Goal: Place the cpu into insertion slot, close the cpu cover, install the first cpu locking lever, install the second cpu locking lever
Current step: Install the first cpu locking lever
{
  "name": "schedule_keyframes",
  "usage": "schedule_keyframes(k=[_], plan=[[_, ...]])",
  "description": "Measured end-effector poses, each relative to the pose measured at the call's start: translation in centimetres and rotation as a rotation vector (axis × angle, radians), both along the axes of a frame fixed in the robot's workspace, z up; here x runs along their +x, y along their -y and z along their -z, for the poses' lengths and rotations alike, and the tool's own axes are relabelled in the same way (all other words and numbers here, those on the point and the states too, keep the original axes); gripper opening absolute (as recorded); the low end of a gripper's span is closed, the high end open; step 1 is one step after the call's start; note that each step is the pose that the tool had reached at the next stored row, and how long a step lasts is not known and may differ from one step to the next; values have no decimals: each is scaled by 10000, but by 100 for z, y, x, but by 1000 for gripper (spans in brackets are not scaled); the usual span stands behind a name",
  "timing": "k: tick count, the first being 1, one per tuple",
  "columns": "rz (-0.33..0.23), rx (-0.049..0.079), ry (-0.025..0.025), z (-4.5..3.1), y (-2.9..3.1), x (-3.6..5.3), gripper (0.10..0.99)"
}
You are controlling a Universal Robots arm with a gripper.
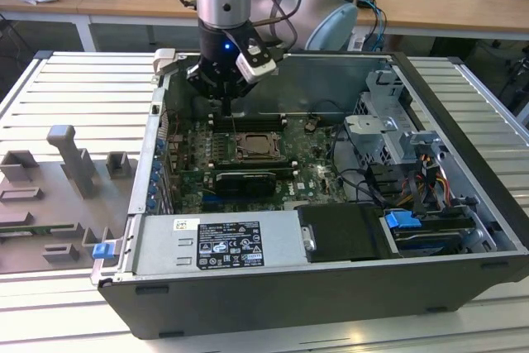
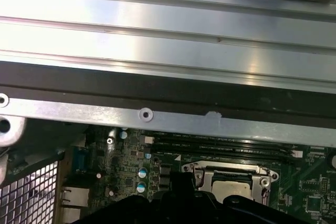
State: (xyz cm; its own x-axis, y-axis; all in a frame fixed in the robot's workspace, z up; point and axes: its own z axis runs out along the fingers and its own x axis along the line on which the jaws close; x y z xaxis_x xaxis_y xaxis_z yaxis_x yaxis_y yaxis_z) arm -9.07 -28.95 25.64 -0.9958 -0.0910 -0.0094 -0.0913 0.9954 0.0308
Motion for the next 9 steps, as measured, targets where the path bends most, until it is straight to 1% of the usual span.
schedule_keyframes(k=[5,6,9], plan=[[-1,-1,0,19,0,74,106],[0,0,-1,31,0,112,106],[-2,2,2,56,0,181,106]])
